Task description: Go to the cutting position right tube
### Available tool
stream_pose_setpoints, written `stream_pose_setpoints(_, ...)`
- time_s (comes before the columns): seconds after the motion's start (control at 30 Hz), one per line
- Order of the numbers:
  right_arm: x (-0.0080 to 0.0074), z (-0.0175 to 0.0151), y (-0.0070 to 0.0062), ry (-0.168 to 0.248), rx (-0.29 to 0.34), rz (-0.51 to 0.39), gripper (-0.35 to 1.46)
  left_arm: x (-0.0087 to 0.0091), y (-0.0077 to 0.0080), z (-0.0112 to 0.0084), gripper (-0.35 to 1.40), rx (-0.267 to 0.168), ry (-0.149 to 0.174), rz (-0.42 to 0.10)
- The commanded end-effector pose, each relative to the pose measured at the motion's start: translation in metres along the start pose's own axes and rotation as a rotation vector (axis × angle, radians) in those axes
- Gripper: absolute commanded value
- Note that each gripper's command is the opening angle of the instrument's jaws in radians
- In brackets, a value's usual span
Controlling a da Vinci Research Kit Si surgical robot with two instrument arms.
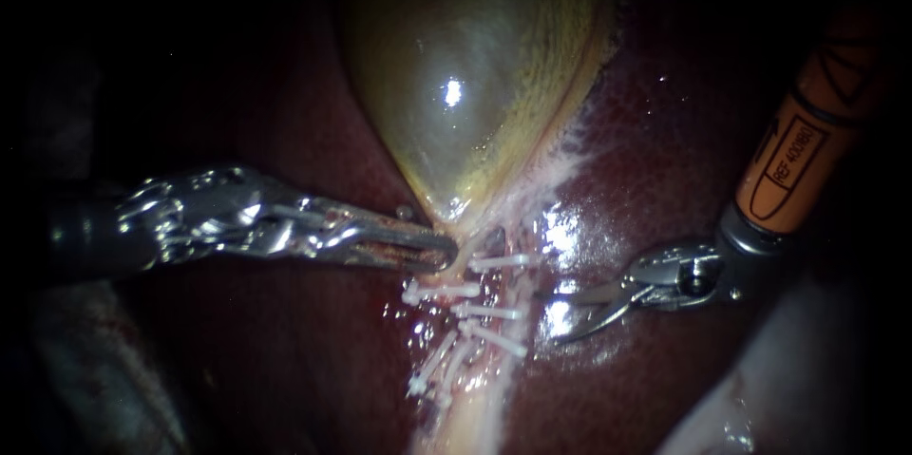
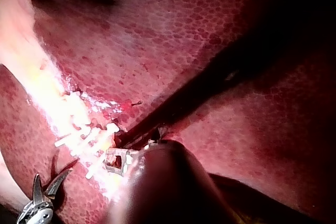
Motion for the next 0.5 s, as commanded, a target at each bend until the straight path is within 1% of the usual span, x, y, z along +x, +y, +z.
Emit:
stream_pose_setpoints(0.03,0.0000,0.0000,0.0000,0.000,0.001,0.000,0.98,0.0000,0.0000,-0.0001,-0.35,0.000,0.000,0.000)
stream_pose_setpoints(0.17,-0.0001,0.0003,-0.0001,0.000,0.000,-0.006,1.01,-0.0002,0.0001,-0.0004,-0.35,-0.002,-0.001,0.001)
stream_pose_setpoints(0.43,-0.0002,0.0008,-0.0002,0.003,-0.001,0.046,1.03,-0.0007,0.0006,-0.0015,-0.35,-0.007,-0.003,0.003)
stream_pose_setpoints(0.5,-0.0004,0.0010,-0.0002,0.003,-0.001,0.063,1.03,-0.0009,0.0008,-0.0018,-0.35,-0.014,-0.005,-0.008)
